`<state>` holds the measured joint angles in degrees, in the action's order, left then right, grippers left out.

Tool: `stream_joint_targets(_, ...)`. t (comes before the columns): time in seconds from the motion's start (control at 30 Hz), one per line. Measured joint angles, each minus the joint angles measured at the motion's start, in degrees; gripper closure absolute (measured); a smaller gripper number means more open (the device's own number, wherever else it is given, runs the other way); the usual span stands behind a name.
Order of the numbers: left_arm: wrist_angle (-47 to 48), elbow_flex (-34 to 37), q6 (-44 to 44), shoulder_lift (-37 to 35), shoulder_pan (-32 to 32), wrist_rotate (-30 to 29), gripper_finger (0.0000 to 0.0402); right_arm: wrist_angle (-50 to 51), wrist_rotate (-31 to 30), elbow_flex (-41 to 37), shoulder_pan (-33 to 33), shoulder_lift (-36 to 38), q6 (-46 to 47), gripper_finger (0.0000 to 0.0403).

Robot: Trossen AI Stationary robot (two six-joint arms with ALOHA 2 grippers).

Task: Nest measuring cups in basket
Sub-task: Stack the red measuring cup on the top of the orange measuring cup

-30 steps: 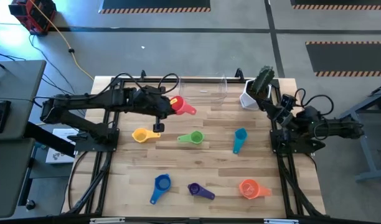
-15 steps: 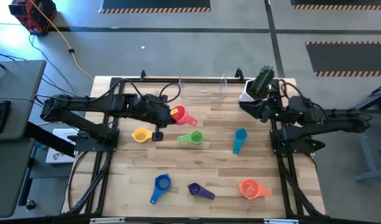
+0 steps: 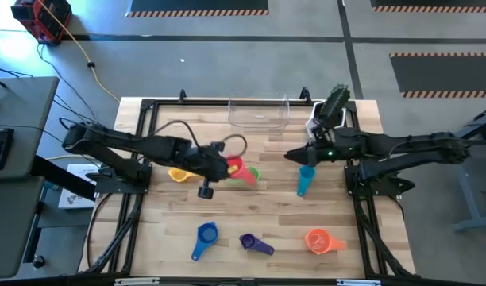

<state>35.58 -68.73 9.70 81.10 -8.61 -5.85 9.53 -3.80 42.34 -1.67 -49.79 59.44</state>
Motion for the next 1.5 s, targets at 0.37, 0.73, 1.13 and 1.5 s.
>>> stream_joint_targets(0.37,-5.57,0.02,10.94,8.98,-3.82,0.11,0.0394,1.84,-0.18,-0.02,-1.04,-10.17,12.05,0.0128)
stream_joint_targets(0.73,-5.79,0.02,17.34,12.90,-6.46,1.06,0.0394,-2.16,-3.42,-0.02,-7.40,-20.92,22.34,0.0128)
stream_joint_targets(1.13,-6.88,0.04,18.19,14.32,-7.30,2.82,0.0394,-23.06,-11.45,-0.02,-11.89,-31.43,24.40,0.0128)
stream_joint_targets(1.5,-6.78,0.04,17.99,14.32,-7.31,2.72,0.0394,-3.31,-12.10,14.42,-9.87,-32.11,14.77,0.0128)
